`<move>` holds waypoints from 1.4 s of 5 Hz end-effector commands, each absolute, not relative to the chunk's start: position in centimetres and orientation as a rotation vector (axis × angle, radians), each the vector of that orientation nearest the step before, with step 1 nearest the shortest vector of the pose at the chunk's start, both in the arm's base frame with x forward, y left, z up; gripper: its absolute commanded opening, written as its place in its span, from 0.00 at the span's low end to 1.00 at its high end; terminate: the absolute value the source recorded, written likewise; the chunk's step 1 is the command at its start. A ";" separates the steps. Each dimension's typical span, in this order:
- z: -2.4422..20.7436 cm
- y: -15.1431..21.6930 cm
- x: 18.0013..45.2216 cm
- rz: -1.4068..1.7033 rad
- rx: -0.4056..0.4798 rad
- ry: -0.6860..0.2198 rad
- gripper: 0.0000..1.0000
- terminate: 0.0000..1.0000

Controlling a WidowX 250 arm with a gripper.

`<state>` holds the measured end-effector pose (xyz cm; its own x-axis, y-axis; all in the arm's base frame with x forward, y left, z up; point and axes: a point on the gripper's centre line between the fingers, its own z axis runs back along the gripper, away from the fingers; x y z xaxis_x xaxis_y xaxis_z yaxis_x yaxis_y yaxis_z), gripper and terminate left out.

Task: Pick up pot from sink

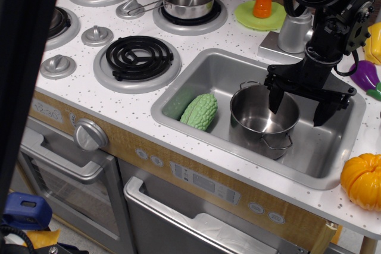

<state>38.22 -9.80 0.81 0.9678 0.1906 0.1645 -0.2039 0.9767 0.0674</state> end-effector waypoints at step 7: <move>-1.4 -9.1 38.7 0.179 0.069 -0.209 0.00 0.00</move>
